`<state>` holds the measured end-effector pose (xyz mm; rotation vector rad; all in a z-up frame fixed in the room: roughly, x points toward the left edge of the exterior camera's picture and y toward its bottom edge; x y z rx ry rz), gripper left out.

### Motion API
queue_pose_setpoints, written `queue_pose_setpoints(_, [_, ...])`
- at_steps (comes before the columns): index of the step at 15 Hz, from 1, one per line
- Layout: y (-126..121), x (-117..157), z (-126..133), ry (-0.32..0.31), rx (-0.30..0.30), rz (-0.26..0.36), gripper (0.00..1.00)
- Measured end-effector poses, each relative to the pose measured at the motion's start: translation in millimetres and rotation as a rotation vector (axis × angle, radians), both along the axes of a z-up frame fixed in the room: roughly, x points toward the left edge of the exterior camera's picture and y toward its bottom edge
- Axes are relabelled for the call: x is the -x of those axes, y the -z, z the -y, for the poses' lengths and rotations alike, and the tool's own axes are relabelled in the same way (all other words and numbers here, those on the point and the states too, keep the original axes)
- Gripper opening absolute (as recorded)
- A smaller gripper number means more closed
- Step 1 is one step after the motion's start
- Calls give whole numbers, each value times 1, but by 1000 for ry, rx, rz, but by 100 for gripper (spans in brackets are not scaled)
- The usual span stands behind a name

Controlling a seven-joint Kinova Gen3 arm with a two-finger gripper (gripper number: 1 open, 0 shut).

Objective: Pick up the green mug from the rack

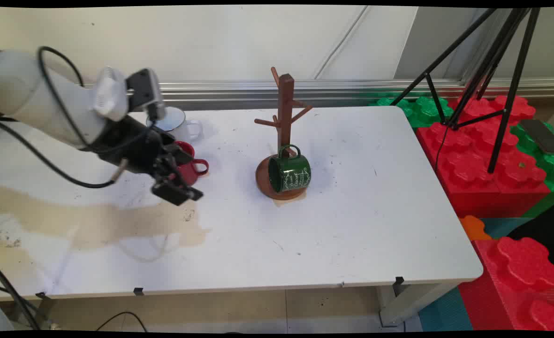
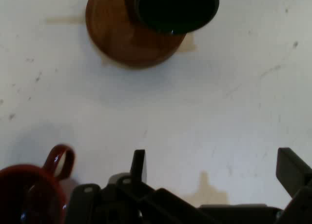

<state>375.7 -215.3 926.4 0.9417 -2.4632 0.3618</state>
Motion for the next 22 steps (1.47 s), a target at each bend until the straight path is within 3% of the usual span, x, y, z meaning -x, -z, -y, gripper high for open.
queue_pose_setpoints(12, [42,54,43,-111,-21,-119,100])
queue_pose_setpoints(22, [61,61,41,-195,12,-193,100])
